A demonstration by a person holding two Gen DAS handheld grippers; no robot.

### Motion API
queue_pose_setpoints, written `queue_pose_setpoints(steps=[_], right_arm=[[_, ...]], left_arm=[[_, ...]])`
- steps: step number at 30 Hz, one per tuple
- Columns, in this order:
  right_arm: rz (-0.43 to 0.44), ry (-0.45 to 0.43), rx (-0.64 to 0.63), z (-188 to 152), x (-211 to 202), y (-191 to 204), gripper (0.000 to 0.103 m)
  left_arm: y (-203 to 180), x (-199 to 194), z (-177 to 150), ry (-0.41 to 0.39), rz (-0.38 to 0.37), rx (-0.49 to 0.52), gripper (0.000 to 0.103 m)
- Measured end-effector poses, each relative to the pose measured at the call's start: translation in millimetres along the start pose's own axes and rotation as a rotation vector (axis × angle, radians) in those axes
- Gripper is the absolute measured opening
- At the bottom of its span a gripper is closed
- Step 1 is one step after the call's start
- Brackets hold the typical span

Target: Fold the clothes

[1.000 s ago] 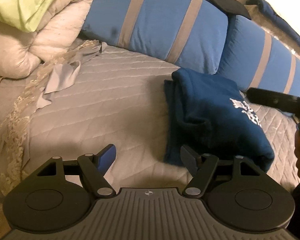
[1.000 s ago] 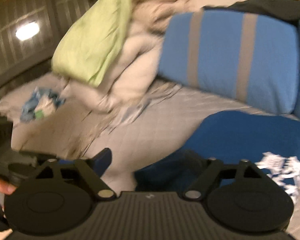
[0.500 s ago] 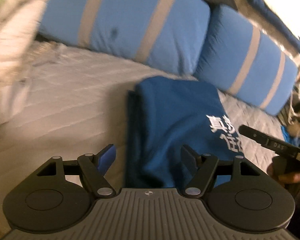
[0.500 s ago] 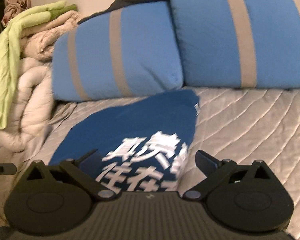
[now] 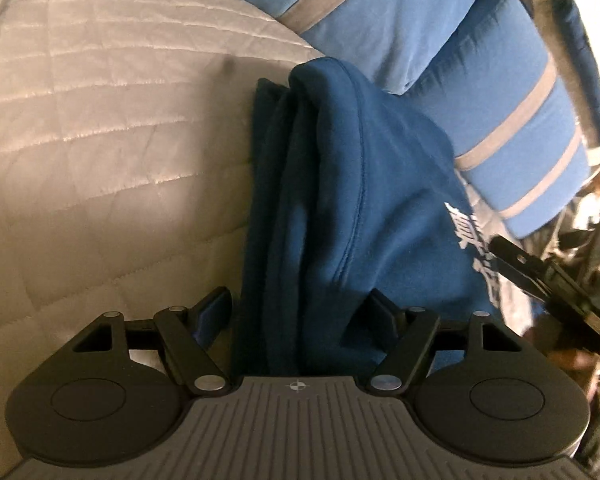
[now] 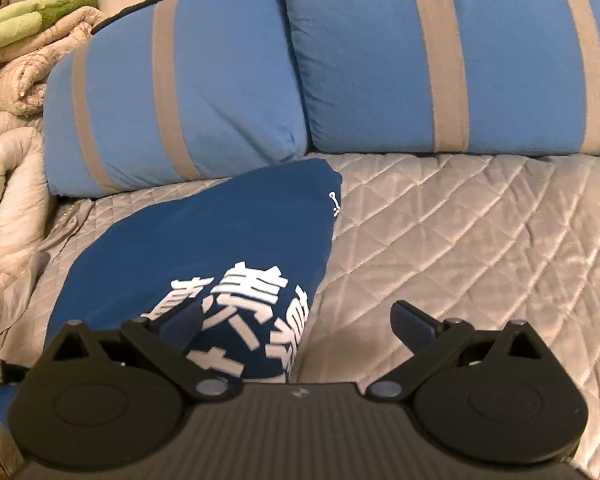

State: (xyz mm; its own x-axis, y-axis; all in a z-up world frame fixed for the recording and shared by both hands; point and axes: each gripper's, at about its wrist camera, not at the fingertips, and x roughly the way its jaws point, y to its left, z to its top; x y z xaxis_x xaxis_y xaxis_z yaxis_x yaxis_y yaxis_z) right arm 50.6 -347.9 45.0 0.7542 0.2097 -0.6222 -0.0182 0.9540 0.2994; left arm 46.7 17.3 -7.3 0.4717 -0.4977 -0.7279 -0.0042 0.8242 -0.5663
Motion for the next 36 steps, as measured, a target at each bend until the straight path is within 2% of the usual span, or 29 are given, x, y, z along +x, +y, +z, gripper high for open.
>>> queue_pose_setpoints(steps=[2,3,5,9,15,18,21,25,28,31,36], right_arm=[[0.010,0.004,0.005,6,7,-2,0.103],[0.018,0.008,0.016,9,12,-5,0.103],[0.046,0.022,0.059,16,22,-13,0.103],[0.163,0.067,0.208,27,45,-38,0.103],[0.412,0.165,0.432,31,91,-66,0.102],[0.470,0.208,0.497,28,114,-67,0.097],[0.499,0.207,0.484,28,126,-58,0.087],[0.475,0.199,0.465,32,122,-46,0.035],[0.454,0.183,0.441,36,114,-35,0.025],[0.461,0.108,0.367,53,86,-13,0.022],[0.538,0.010,0.312,99,43,36,0.022]], left_arm=[[6,1,-1,0.021,-0.047,-0.052,0.064],[12,3,-2,0.035,-0.085,-0.093,0.057],[23,8,-4,0.062,-0.161,-0.176,0.054],[39,12,-14,0.072,-0.253,-0.263,0.044],[42,11,-20,0.066,-0.266,-0.250,0.037],[45,4,-19,0.057,-0.265,-0.241,0.037],[44,3,-16,0.042,-0.259,-0.244,0.035],[29,-6,-16,0.008,-0.208,-0.210,0.030],[14,-28,-11,-0.035,-0.189,-0.162,0.028],[2,-62,-2,-0.100,-0.188,-0.121,0.028],[-5,-148,29,-0.247,-0.200,-0.076,0.029]])
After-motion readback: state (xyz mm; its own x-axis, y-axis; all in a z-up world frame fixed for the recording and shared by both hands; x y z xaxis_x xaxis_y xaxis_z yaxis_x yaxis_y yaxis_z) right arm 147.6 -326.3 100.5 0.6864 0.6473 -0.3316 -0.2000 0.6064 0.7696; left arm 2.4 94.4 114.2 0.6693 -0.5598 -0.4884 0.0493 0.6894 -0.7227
